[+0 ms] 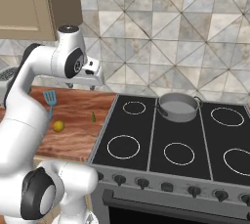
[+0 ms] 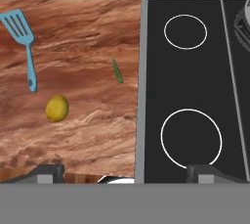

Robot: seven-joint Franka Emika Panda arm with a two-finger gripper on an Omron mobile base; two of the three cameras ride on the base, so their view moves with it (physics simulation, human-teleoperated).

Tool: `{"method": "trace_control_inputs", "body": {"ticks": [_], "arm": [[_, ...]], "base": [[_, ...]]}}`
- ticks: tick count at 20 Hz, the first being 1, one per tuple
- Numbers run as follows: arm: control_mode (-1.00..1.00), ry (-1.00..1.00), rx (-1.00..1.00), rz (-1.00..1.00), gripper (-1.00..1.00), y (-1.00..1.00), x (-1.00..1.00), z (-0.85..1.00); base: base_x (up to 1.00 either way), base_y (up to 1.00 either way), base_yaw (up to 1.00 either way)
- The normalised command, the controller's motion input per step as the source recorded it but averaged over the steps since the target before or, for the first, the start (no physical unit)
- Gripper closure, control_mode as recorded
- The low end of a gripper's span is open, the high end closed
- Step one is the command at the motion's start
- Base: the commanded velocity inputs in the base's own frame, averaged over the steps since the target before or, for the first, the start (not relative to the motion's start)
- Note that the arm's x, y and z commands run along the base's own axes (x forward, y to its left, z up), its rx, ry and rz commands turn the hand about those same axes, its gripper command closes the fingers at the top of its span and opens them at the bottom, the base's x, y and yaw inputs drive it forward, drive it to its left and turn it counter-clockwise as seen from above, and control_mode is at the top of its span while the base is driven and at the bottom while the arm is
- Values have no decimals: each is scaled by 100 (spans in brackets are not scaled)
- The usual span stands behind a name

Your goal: Put the lemon and lemon wedge in the pot. Retrieve the spatula and lightly stir the vegetables in the pot.

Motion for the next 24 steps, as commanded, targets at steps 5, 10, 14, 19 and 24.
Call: {"method": "trace_control_inputs", "body": {"ticks": [5,10,14,19,24], "arm": [[100,0,0,0,-100,0,0,0],[100,0,0,0,-100,0,0,0],[-100,0,0,0,-100,0,0,0],[-100,0,0,0,-100,0,0,0],[-100,2,1,0,-100,1,-8,-7]], "base": [[11,0,0],[0,0,0],[0,0,0],[0,0,0],[0,0,0]]}}
